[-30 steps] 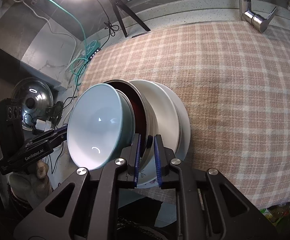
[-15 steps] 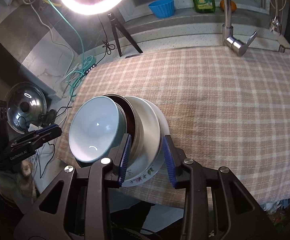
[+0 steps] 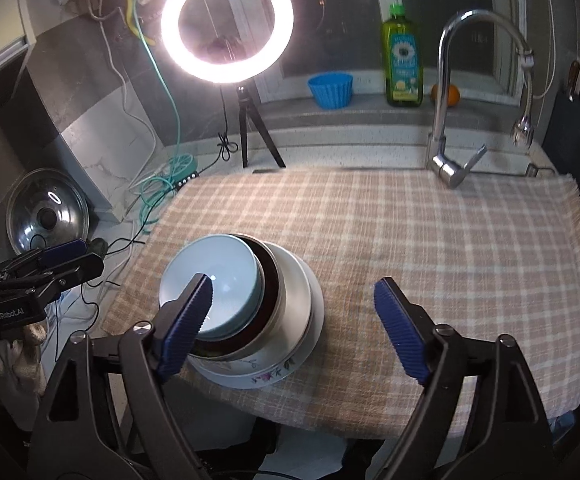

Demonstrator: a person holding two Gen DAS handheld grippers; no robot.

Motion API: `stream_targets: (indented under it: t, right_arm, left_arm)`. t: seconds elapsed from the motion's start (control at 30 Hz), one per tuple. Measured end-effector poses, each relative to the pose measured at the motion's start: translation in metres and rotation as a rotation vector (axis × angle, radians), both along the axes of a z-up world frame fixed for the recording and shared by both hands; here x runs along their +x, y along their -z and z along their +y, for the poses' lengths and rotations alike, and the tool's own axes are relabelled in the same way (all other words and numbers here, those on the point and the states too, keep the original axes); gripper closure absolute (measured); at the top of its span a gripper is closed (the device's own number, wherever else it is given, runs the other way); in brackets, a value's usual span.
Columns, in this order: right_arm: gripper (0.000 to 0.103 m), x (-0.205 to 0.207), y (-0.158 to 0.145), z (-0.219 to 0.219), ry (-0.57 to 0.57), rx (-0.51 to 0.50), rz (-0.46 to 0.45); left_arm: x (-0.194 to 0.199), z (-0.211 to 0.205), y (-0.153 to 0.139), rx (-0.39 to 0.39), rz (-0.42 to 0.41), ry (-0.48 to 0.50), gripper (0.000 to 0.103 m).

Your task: Organize plates and bowls

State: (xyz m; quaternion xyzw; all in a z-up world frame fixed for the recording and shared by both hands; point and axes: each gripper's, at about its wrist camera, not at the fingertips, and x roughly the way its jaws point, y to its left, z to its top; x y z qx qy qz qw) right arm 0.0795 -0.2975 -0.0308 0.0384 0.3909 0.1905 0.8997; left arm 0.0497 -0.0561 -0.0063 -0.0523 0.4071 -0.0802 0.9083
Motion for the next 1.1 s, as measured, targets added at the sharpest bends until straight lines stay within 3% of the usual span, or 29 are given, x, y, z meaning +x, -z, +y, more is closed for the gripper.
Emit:
stream_targets:
  t: [0.1, 1.1]
  right_arm:
    - [0.011, -0.0035, -0.0033, 0.0014, 0.002, -0.002, -0.018]
    - [0.011, 0.0003, 0.0007, 0.0071, 0.013, 0.031, -0.007]
  left_arm:
    - [-0.0037, -0.0014, -0.0012, 0.008, -0.008, -0.007, 0.026]
    - [-0.0045, 0.0001, -0.0075, 0.033, -0.024, -0.05, 0.026]
